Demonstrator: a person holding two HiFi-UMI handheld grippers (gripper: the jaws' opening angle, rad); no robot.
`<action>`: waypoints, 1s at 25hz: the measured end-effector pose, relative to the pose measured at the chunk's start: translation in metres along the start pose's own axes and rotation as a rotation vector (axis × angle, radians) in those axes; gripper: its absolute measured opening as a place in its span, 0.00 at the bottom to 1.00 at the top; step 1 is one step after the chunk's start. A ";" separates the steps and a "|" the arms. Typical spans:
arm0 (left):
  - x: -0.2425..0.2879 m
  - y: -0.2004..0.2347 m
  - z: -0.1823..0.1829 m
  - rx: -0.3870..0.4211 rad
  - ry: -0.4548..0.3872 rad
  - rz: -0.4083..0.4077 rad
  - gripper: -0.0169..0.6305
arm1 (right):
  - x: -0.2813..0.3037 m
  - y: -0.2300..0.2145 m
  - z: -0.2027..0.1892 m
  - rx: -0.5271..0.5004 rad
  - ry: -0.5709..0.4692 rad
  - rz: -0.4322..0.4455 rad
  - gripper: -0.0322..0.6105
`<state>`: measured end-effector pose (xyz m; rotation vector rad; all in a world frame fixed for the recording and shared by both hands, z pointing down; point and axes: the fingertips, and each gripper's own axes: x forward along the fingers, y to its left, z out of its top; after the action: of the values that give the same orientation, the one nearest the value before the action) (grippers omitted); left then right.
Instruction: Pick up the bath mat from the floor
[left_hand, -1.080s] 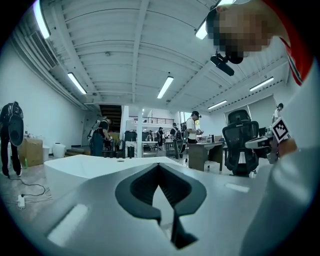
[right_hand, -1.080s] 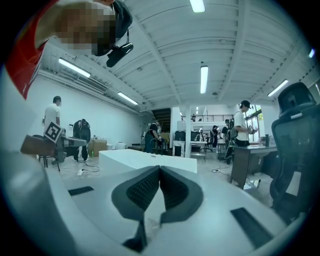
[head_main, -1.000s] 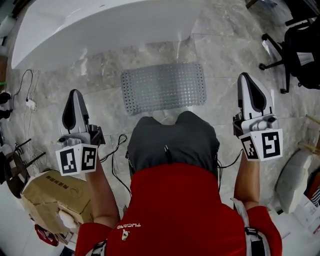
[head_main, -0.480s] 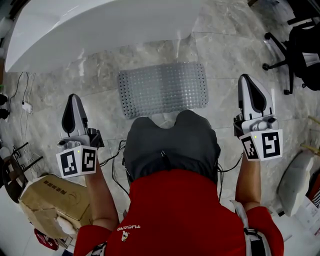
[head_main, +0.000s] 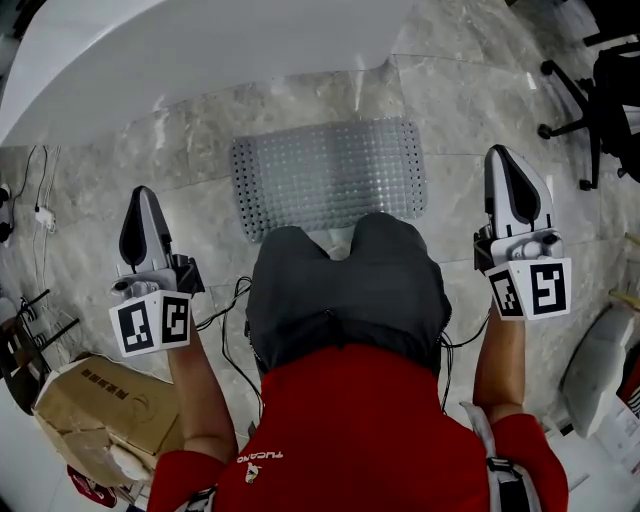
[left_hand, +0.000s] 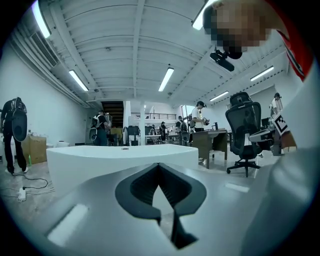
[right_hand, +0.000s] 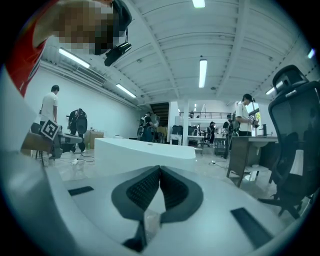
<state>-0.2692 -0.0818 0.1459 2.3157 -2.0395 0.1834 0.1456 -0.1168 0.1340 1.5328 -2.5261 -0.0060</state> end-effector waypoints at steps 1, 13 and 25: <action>0.001 0.000 -0.007 -0.001 0.001 0.001 0.03 | 0.001 -0.001 -0.007 -0.001 0.003 -0.003 0.05; 0.003 0.001 -0.067 0.013 -0.006 0.003 0.03 | 0.003 0.001 -0.062 -0.010 -0.007 -0.032 0.05; 0.012 0.001 -0.141 0.013 0.024 0.022 0.03 | 0.009 -0.006 -0.128 0.003 0.011 -0.062 0.05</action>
<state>-0.2762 -0.0772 0.2872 2.2877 -2.0595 0.2249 0.1673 -0.1155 0.2609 1.6069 -2.4708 -0.0020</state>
